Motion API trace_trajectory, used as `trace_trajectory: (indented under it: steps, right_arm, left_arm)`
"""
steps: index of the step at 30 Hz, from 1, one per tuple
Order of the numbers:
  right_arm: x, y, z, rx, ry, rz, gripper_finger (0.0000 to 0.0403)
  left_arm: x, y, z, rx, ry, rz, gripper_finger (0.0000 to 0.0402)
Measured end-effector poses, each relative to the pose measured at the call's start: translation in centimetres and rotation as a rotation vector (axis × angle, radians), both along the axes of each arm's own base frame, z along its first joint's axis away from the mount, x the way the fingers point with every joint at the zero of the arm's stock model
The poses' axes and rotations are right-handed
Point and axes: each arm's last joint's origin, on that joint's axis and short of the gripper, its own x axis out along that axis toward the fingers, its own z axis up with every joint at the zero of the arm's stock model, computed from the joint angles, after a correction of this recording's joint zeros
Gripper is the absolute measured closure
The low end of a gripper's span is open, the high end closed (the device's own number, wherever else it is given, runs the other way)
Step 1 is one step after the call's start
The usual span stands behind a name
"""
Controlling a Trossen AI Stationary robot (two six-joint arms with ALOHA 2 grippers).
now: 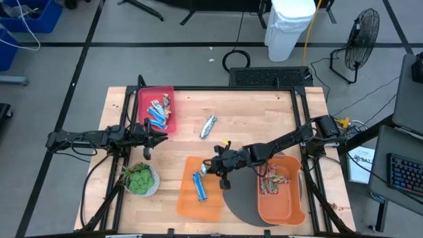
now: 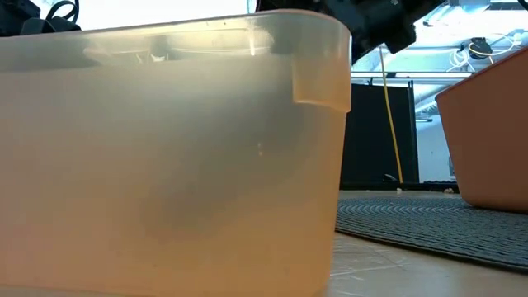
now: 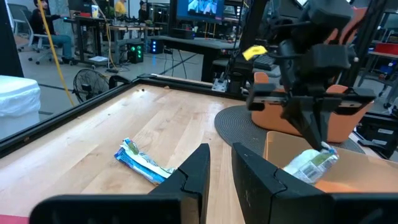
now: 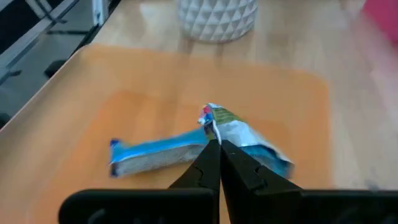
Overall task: Pick and place Granola Bars by type
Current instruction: Put the top blue granola bar into the left orange bin
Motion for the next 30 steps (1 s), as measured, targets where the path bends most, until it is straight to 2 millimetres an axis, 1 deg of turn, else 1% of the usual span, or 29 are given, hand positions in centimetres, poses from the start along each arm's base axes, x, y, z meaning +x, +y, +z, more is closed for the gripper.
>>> trace_trajectory:
  steps: [7, 13, 18, 30]
  right_arm:
    - [-0.8, 1.8, -0.5, 0.008, 0.060, 0.040, 0.0403]
    - [-1.1, 2.6, -0.6, 0.018, 0.079, 0.062, 0.0403]
    - [-1.3, 2.7, -0.8, 0.055, 0.118, 0.110, 0.0403]
    - [-1.5, 2.7, -1.0, 0.065, 0.147, 0.102, 0.0399]
  left_arm:
    - [0.0, 0.0, 0.0, 0.000, 0.000, 0.000, 0.0330]
    - [0.0, 0.0, 0.0, 0.000, 0.000, 0.000, 0.0330]
    - [0.0, 0.0, 0.0, 0.000, 0.000, 0.000, 0.0330]
    - [0.0, 0.0, 0.0, 0.000, 0.000, 0.000, 0.0330]
